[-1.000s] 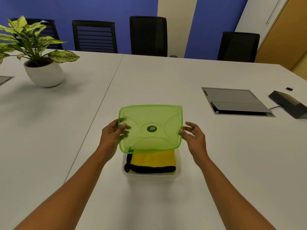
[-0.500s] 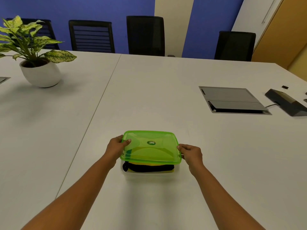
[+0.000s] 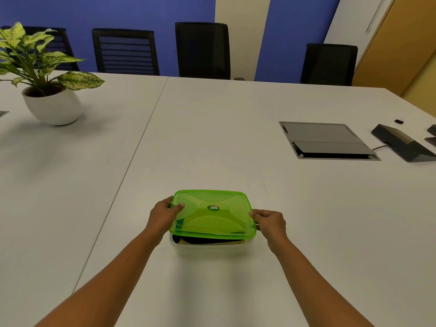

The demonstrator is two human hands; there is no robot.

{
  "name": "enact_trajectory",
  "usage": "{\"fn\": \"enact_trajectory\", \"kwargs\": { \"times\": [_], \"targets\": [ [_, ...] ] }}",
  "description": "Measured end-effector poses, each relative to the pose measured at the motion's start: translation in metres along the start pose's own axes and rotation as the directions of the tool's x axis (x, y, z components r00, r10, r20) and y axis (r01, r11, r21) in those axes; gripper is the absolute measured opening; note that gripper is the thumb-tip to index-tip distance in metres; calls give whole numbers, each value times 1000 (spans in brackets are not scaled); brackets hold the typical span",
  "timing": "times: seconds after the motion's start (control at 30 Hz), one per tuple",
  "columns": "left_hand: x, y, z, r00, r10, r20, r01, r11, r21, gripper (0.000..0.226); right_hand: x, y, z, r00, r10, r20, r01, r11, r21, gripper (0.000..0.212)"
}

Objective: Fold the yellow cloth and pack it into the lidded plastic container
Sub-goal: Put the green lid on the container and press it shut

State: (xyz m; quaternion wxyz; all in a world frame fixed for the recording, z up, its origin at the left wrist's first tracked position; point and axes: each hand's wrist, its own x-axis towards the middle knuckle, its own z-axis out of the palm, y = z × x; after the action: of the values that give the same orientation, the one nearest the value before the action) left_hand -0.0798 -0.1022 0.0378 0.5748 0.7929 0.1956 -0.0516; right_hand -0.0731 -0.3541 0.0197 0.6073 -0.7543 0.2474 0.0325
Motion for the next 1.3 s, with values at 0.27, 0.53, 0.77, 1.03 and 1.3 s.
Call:
{"fn": "enact_trajectory", "kwargs": {
  "times": [0.27, 0.53, 0.77, 1.03, 1.3],
  "targets": [
    [-4, -1, 1, 1000, 20, -14, -19, 996, 84, 40, -5, 2, 0, 1000, 11, 15, -11, 1000, -23, 21],
    [-5, -7, 1, 998, 37, -43, -27, 976, 214, 41, -9, -3, 4, 999, -30, 11, 32, 980, -197, 20],
    [-2, -11, 3, 999, 37, -31, -24, 937, 348, 47, -17, -3, 4, 1000, 0, -5, -1, 975, -221, 20],
    [-2, -24, 4, 993, 45, -110, 6, 904, 427, 50, -23, -4, 7, 1000, 2, 5, 0, 960, -280, 23],
    [4, -31, 3, 997, 9, -80, 31, 876, 482, 47, -31, -5, 12, 999, -44, 28, 51, 939, -340, 31]
  ]
}}
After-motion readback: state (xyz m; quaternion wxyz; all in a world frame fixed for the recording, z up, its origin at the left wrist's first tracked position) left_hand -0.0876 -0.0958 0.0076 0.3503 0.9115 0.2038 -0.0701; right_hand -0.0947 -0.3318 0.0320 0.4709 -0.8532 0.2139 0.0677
